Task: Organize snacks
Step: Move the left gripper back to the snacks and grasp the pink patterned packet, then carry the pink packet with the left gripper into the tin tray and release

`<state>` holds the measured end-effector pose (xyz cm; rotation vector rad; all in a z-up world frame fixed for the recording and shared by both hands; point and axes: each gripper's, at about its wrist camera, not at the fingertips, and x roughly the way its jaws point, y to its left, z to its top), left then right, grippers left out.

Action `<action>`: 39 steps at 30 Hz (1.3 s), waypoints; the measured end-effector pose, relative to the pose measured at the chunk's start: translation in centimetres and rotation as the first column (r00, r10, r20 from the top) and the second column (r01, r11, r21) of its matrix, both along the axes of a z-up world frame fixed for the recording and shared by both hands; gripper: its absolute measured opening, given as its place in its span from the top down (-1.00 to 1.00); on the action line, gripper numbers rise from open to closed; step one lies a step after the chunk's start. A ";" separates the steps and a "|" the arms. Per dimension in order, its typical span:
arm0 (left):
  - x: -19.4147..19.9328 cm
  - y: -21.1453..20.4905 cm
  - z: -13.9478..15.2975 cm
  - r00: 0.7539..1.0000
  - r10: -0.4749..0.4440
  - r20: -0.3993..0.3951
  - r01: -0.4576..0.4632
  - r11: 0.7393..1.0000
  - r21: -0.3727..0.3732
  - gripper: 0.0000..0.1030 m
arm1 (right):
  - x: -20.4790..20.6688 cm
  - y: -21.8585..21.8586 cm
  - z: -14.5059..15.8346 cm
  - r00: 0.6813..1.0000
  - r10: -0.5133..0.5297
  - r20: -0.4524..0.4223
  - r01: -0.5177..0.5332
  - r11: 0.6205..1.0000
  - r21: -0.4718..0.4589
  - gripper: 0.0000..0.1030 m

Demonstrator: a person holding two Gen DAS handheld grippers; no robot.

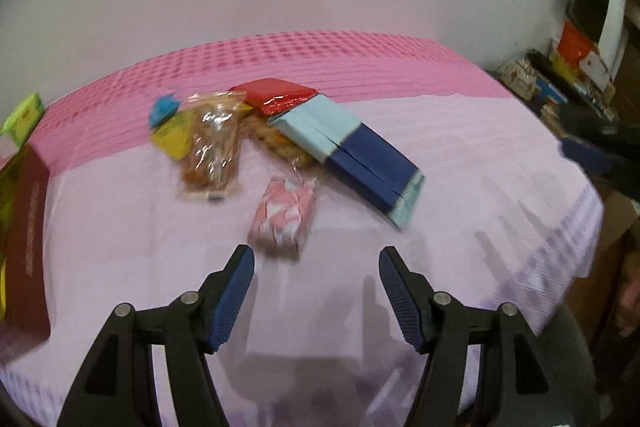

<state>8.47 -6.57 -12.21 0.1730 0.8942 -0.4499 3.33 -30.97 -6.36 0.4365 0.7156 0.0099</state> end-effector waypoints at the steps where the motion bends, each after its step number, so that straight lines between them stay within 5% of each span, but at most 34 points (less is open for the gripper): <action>1: 0.6 -0.2 -0.3 1.000 0.004 0.007 -0.004 1.000 0.023 -0.27 | -0.1 0.1 0.2 1.000 0.004 0.005 -0.004 1.000 0.002 -0.61; 2: 1.2 -0.1 -0.7 1.000 0.011 -0.002 -0.011 1.000 0.028 -0.24 | -0.2 0.0 0.3 1.000 0.006 0.010 -0.006 1.000 0.004 -0.61; 4: 2.7 0.1 -1.5 0.999 0.031 -0.039 -0.030 0.999 0.031 0.20 | -0.5 -0.1 0.7 1.000 0.012 0.026 -0.012 1.000 0.016 -0.63; 6: 3.4 0.4 -1.5 0.998 0.046 -0.045 -0.044 0.999 0.029 0.40 | -0.3 0.2 0.9 0.999 0.025 0.033 -0.025 0.999 0.020 -0.66; 8: 3.8 0.8 -1.1 0.996 0.050 -0.070 -0.050 0.999 0.007 0.41 | -0.3 0.4 0.9 0.999 0.039 0.031 -0.039 0.999 0.022 -0.66; 20: -0.9 3.3 8.3 0.984 0.155 0.092 -0.147 0.985 -0.096 0.42 | -0.5 1.3 1.1 0.998 0.065 0.020 -0.065 0.998 -0.006 -0.66; 25: -1.6 5.6 11.0 0.962 0.233 0.142 -0.222 0.971 -0.085 0.42 | -0.5 1.5 1.0 0.998 0.065 -0.002 -0.065 0.998 -0.002 -0.83; 39: -4.1 15.7 17.3 0.875 0.411 0.255 -0.397 0.912 -0.106 0.42 | -1.0 2.8 1.7 0.994 0.107 -0.016 -0.107 0.994 0.007 -0.95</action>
